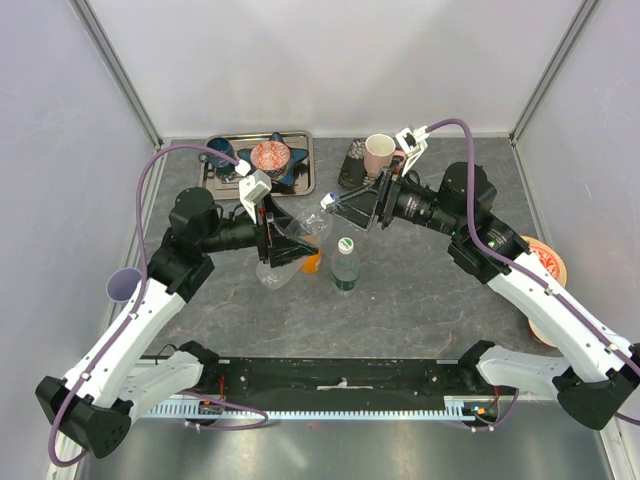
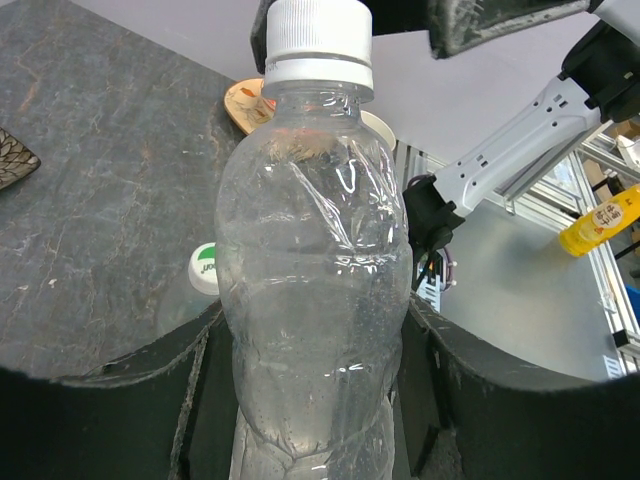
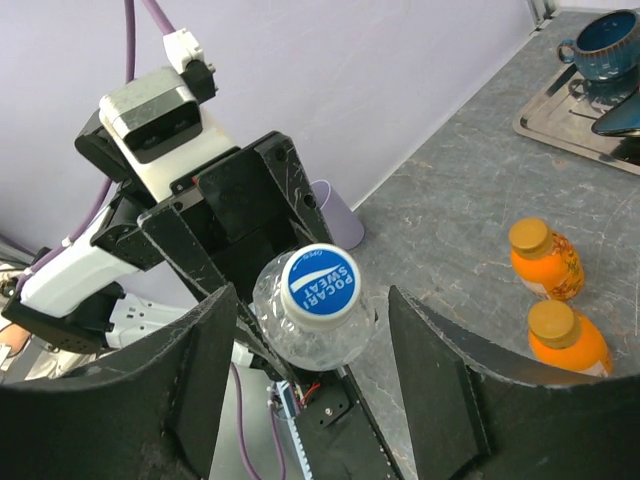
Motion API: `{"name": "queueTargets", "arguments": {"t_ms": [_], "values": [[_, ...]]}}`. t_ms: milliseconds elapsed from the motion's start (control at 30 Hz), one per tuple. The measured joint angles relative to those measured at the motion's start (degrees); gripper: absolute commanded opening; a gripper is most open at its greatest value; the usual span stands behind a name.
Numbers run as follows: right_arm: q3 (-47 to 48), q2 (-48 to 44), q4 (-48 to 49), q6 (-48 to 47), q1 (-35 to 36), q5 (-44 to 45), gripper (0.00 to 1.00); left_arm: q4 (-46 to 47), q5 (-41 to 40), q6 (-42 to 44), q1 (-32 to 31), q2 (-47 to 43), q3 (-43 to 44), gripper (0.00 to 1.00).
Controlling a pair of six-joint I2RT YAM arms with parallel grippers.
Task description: Unscrew the bottle caps
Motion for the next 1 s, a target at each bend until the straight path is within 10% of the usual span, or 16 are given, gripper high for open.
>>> {"name": "queueTargets", "arguments": {"t_ms": [433, 733, 1000], "values": [[0.0, 1.68, 0.33, 0.7, 0.68, 2.64, 0.55, 0.07, -0.96, 0.0, -0.96, -0.02, 0.0, 0.46], [-0.13, 1.68, 1.18, 2.16, 0.92, 3.58, 0.66, 0.09, -1.14, 0.0, -1.2, -0.15, 0.0, 0.46], [-0.44, 1.77, 3.41, 3.63, 0.94, 3.72, 0.42, 0.11, -1.86, 0.02, -1.42, -0.57, -0.02, 0.47]]}}
